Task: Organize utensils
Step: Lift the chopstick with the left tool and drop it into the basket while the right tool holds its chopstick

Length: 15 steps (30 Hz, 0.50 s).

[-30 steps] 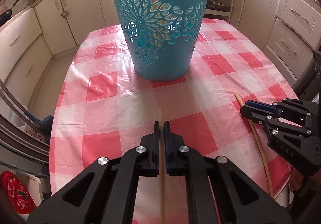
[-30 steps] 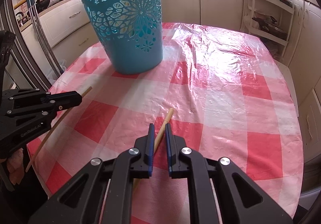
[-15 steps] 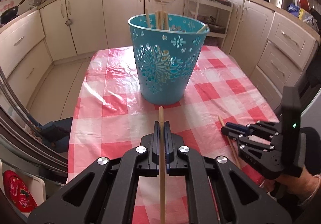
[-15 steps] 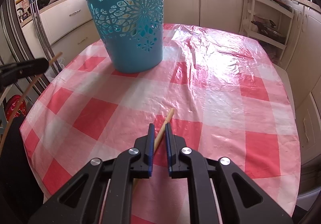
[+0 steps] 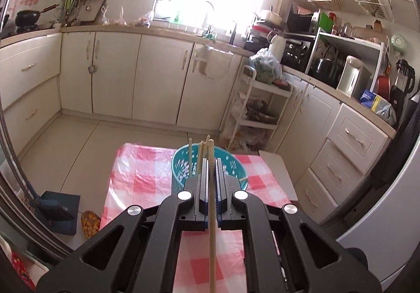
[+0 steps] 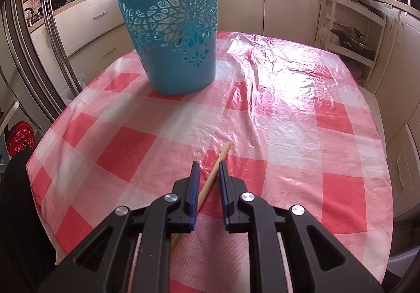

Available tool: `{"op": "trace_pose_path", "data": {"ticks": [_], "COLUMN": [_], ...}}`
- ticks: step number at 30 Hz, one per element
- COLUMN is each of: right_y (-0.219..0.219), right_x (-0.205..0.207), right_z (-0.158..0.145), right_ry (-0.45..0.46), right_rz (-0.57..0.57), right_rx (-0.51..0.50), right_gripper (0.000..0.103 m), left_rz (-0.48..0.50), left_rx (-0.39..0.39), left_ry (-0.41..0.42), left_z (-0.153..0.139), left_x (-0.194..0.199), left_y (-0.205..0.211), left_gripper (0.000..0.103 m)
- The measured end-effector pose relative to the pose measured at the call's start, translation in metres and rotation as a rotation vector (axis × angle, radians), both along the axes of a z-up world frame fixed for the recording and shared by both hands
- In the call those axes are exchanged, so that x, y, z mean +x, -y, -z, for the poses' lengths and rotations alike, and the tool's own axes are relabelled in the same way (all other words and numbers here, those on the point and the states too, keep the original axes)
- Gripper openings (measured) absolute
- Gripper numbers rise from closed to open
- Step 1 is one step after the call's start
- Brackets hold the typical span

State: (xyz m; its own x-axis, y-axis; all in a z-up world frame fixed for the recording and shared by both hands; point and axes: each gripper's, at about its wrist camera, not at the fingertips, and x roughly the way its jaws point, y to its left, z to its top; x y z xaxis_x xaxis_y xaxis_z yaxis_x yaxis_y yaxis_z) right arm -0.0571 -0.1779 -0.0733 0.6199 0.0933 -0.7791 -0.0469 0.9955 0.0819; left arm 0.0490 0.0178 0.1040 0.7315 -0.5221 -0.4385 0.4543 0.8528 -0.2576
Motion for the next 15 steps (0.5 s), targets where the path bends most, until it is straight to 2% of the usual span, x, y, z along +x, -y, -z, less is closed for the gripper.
{"op": "trace_pose_path", "data": {"ticks": [8, 15], "right_y": [-0.004, -0.009], "right_x": [0.000, -0.001], "right_z": [0.000, 0.000], "right_ry": [0.004, 0.006], "right_rz": [-0.015, -0.028], "right_rx": [-0.020, -0.039], "right_gripper": [0.020, 0.025], "left_rz": [-0.053, -0.128], "left_rx": [-0.084, -0.138], "left_ry": [0.118, 0.203], "left_z": [-0.038, -0.050], "left_x": [0.038, 0.074], "left_y": [0.022, 0.049], "left_gripper": [0.004, 0.004]}}
